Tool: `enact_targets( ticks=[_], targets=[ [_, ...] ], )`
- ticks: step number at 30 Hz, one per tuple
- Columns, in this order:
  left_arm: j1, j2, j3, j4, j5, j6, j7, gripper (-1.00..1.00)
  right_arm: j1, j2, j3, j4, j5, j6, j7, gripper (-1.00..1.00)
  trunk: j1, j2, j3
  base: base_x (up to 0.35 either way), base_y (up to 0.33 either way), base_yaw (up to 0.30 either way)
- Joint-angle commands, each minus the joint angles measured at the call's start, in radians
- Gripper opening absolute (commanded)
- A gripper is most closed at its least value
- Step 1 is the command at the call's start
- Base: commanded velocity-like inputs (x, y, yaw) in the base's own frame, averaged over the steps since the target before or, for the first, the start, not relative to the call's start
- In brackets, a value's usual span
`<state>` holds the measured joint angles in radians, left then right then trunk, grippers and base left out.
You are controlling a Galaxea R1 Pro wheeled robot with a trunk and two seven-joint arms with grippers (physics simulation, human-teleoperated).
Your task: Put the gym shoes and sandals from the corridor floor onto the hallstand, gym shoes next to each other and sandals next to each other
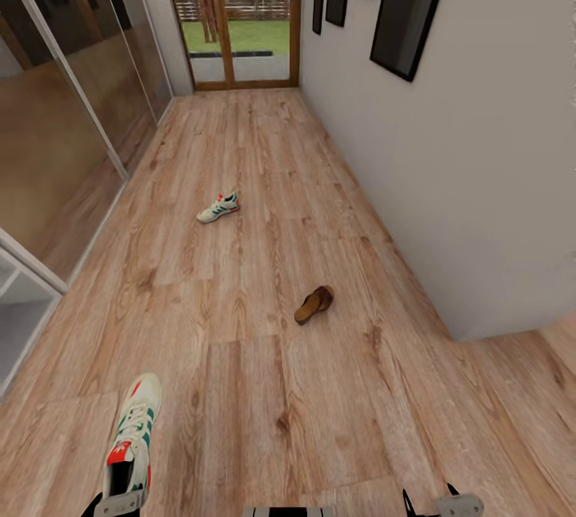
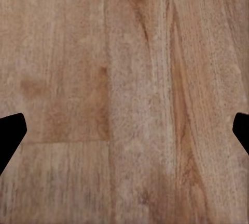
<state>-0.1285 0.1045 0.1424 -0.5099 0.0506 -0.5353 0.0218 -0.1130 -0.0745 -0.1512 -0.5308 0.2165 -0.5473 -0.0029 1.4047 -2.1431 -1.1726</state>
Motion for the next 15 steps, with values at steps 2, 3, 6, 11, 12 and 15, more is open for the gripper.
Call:
enact_targets(
  ticks=[2, 3, 6, 11, 12, 15],
  targets=[
    [0.0, 0.0, -0.002, 0.002, 0.005, -0.003, 0.0, -1.0, -0.001, 0.001, -0.005, 0.001, 0.011, -0.003, 0.0, 1.0, 0.0, 0.0, 0.003, 0.0, 0.0, 0.0],
    [0.0, 0.0, -0.002, 0.002, 0.005, -0.003, 0.0, -1.0, -0.001, 0.001, -0.005, 0.001, 0.011, -0.003, 0.0, 1.0, 0.0, 0.0, 0.004, 0.0, 0.0, 0.0],
    [0.0, -0.001, -0.004, 0.002, 0.004, -0.003, -0.001, -1.0, -0.001, 0.001, -0.005, 0.002, 0.011, -0.003, 0.0, 1.0, 0.0, 0.0, 0.009, 0.0, 0.0, 0.0],
    [0.0, -0.002, -0.007, 0.002, 0.004, -0.004, -0.009, -1.0, -0.001, 0.001, -0.005, 0.003, 0.011, -0.003, 0.0, 1.0, 0.0, 0.0, 0.017, 0.0, 0.0, 0.0],
    [0.0, -0.002, -0.007, 0.001, 0.004, -0.004, -0.009, -1.0, -0.001, 0.001, -0.005, 0.003, 0.011, -0.004, 0.0, 1.0, 0.004, -0.007, 0.015, 0.0, 0.0, 0.0],
    [0.0, -0.001, -0.007, 0.001, 0.005, -0.004, -0.011, -1.0, -0.001, 0.001, -0.006, 0.003, 0.011, -0.005, 0.0, 1.0, 0.004, -0.007, 0.02, 0.0, 0.0, 0.0]
  ],
)
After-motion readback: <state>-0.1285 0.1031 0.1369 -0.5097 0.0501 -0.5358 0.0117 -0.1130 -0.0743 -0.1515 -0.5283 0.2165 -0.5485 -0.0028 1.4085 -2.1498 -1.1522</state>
